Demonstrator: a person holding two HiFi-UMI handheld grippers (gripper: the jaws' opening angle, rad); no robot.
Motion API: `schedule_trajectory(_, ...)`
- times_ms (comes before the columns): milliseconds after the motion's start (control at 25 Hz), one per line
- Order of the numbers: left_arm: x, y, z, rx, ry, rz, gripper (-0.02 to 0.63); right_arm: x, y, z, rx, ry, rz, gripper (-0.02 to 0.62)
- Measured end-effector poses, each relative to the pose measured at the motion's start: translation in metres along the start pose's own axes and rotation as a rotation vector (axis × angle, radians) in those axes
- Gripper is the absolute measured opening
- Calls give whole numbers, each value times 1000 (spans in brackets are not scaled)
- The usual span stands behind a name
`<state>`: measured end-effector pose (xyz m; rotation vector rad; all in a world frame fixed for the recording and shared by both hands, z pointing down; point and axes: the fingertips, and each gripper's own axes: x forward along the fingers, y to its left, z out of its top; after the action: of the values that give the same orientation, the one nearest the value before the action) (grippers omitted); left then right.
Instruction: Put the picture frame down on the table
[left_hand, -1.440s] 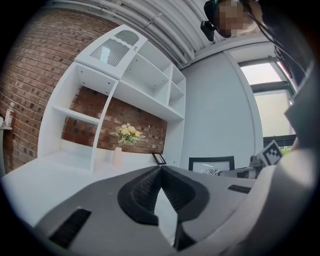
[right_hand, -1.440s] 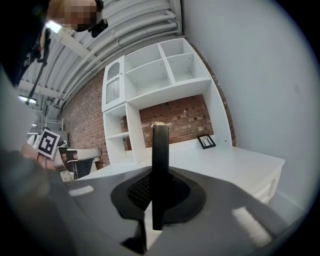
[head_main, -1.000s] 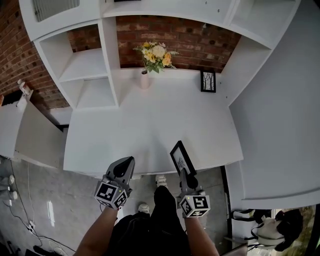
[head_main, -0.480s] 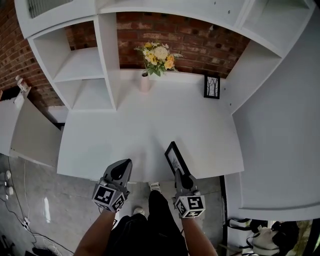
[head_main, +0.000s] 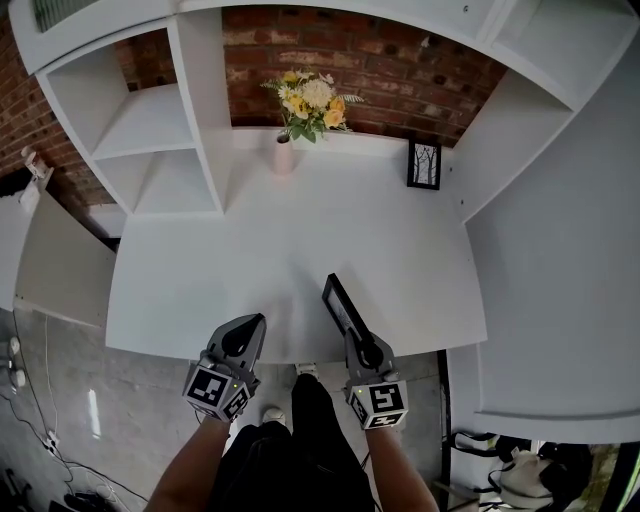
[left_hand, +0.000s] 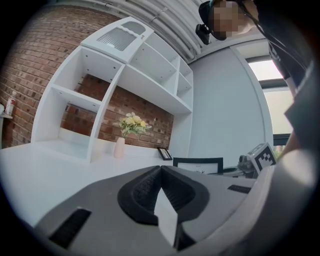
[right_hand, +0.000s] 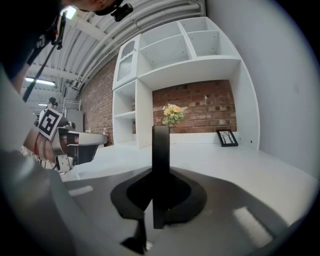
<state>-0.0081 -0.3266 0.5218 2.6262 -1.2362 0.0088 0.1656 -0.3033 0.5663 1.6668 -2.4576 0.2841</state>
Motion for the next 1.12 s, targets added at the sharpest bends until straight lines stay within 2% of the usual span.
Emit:
schedule_trajectory(360, 1, 2, 0, -5, -11, 9, 5, 1, -5, 4, -2, -7, 14, 25)
schedule_trajectory(480, 1, 4, 4, 0, -16, 12, 5, -1, -6, 7, -34, 1, 12, 73)
schedule_trajectory(600, 1, 4, 5, -7, -13, 14, 6, -1, -6, 13, -66, 0, 1, 86)
schedule_trajectory(840, 4, 4, 7, -1, -13, 10, 5, -7, -17, 9, -59, 2, -24, 123)
schedule_trajectory(960, 4, 4, 8, -5, 2, 10, 5, -9, -23, 10, -8, -14, -22, 123)
schedule_trajectory(1040, 5, 5, 9, -5, 9, 12, 5, -9, -32, 8, 57, -23, -39, 59)
schedule_trajectory(1120, 7, 5, 11, -8, 14, 15, 5, -9, -43, 8, 110, -30, -63, 57)
